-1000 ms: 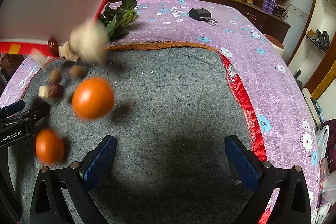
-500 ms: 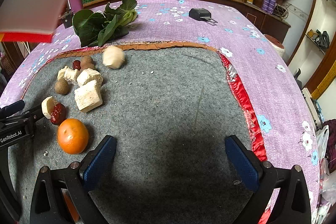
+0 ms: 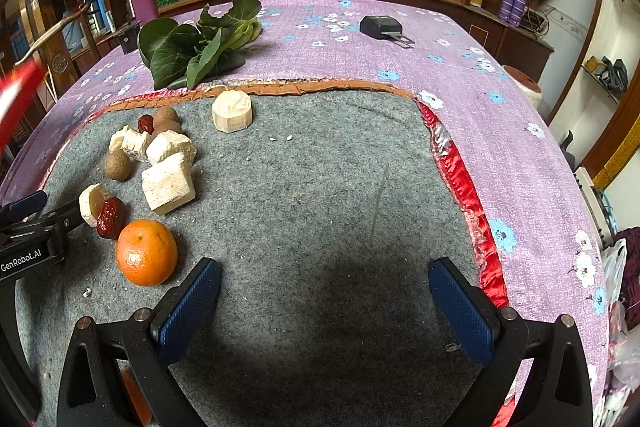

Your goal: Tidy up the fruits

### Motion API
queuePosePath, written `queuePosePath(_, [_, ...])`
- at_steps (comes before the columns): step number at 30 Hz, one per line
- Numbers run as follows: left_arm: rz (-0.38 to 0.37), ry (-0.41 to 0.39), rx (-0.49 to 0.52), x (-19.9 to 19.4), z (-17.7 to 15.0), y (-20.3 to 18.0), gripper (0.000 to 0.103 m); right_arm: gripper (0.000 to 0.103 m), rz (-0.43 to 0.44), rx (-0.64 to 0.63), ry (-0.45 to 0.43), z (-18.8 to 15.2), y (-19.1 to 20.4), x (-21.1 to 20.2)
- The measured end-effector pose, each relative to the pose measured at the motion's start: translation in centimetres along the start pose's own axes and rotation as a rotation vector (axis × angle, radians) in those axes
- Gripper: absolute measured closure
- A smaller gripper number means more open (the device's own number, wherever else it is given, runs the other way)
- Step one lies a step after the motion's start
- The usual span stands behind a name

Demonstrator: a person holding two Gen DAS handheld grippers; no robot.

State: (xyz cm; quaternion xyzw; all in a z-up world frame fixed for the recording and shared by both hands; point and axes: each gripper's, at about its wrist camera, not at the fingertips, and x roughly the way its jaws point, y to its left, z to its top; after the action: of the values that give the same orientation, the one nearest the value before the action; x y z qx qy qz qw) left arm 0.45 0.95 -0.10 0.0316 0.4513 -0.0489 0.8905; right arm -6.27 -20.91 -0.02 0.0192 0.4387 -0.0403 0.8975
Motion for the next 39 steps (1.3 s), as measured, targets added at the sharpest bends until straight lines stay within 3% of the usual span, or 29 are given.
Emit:
queuePosePath(32, [-0.007,0.003,-0.001,0.0,0.0,0.1,0.0,0.0,0.019,-0.002,0.023,0.1,-0.2,-0.3])
queuePosePath(36, [-0.048,-0.003,0.022,-2.3,-1.1,0.9,0.001,0.006,0.092,0.001,-0.028,-0.7,-0.7,-3.3])
queuePosePath(39, [-0.042,-0.107,0.05,-6.9,-2.9,1.6,0.001,0.006,0.135,-0.04,-0.11,-1.0,-0.5,-6.2])
